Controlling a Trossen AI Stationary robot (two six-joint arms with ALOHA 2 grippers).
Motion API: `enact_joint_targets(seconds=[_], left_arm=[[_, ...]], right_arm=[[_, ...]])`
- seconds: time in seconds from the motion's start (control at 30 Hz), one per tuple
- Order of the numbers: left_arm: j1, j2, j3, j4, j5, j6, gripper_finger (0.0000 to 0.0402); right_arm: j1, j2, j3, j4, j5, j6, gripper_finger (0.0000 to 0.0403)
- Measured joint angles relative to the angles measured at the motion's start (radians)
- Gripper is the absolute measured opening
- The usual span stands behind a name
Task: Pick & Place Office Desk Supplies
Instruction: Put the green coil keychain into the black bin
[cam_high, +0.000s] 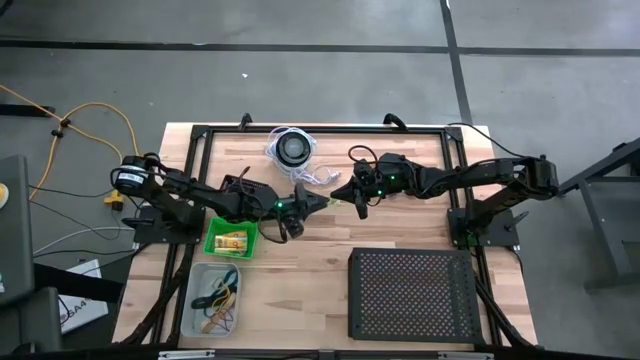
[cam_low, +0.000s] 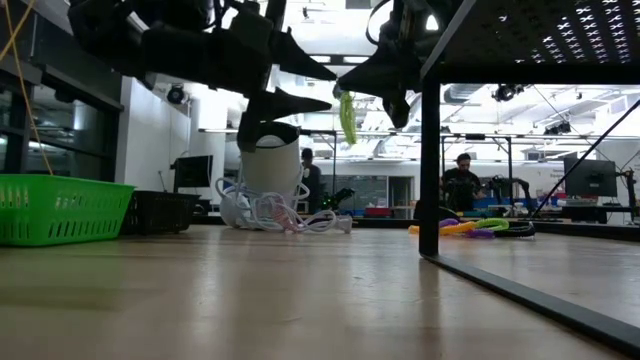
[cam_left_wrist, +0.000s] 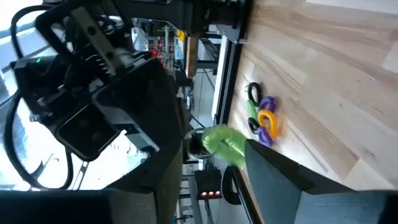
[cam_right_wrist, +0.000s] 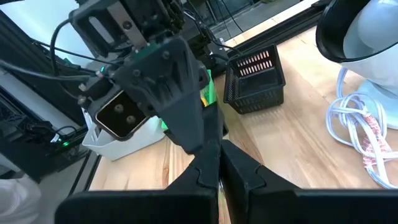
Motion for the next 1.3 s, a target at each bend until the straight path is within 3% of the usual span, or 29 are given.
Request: enact_joint_targets(seconds=[0.37,1.3], left_arm=[[0.000,0.000,0.000,-0.003,0.031,0.000,0.0077],[0.000,0.000,0.000,-0.003,0.031,0.087,0.0073]], right_arm=[[0.000,0.000,0.000,0.000,0.002,0.003,0.0002],[0.000,0.000,0.000,0.002,-0.021,0.060,0.0002]])
